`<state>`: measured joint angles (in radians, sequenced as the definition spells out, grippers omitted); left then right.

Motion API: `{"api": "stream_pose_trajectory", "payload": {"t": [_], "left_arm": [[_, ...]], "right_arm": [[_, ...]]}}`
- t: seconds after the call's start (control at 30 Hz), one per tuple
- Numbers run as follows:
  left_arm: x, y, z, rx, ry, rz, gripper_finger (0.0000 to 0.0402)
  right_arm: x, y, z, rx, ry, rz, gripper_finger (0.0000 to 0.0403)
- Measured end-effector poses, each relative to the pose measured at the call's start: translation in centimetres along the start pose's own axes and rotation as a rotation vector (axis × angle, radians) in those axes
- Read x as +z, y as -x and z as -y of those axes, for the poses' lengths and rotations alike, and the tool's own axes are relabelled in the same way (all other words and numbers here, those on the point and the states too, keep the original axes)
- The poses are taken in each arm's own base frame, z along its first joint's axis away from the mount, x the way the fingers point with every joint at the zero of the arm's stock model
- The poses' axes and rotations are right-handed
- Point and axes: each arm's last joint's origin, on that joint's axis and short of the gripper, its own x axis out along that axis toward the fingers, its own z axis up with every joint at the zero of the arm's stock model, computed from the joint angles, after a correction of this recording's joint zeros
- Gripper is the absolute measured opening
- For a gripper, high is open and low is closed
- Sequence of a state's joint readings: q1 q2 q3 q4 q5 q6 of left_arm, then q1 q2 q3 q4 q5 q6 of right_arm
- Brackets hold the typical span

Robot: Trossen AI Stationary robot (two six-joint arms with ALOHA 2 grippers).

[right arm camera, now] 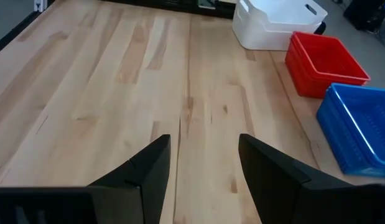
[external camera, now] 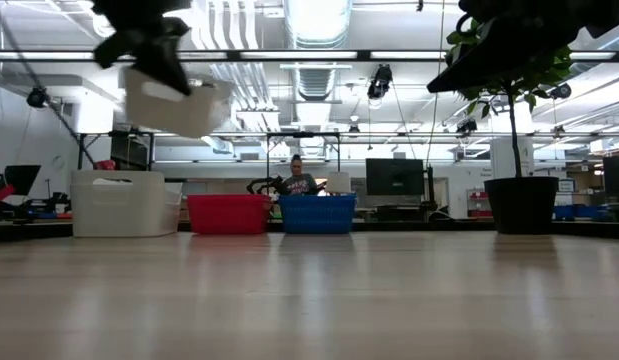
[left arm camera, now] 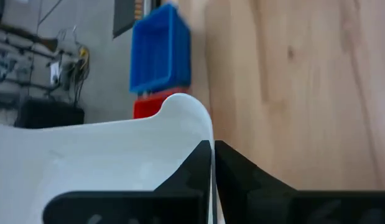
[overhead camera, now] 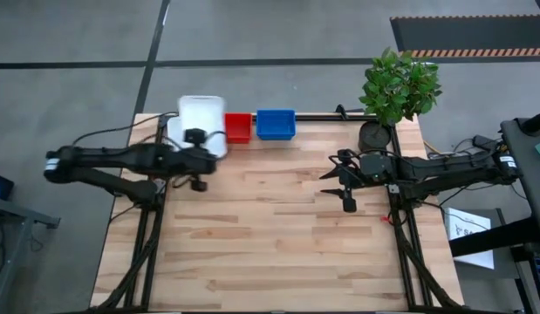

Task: Stack baskets by color
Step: Stack the bottom white bin on the white bins

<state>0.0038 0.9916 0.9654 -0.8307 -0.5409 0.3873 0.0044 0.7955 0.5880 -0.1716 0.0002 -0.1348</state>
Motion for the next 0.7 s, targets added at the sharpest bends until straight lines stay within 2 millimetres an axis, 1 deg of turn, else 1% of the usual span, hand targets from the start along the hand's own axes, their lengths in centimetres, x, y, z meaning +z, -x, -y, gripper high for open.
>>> {"api": "stream_pose_trajectory", "payload": {"t": [0.13, 0.27, 0.4, 0.53, 0.6, 0.7], "left_arm": [[-3.8, 0.9, -0.1, 0.041, 0.102, 0.008, 0.0], [-6.3, 1.3, -0.3, 0.07, 0.193, 0.018, 0.0], [-7.6, 2.0, -0.7, 0.048, 0.232, 0.032, 0.0], [-8.4, 2.4, -1.1, 0.039, 0.275, 0.055, 0.0], [-8.7, 2.3, -1.1, 0.037, 0.295, 0.047, 0.0], [-9.3, 1.5, -0.7, 0.033, 0.302, 0.007, 0.0]], "right_arm": [[0.0, -0.2, 0.0, 0.0, 0.012, -0.001, 0.0183], [0.2, -0.1, 0.0, -0.003, 0.023, 0.024, 0.0183], [0.2, -0.2, 0.0, -0.003, 0.037, 0.022, 0.0183], [0.2, -0.2, 0.0, -0.003, 0.061, 0.02, 0.0183], [0.2, -0.2, 0.0, -0.003, 0.068, 0.022, 0.0183], [0.2, -0.2, 0.0, -0.003, 0.079, 0.024, 0.0183]]}}
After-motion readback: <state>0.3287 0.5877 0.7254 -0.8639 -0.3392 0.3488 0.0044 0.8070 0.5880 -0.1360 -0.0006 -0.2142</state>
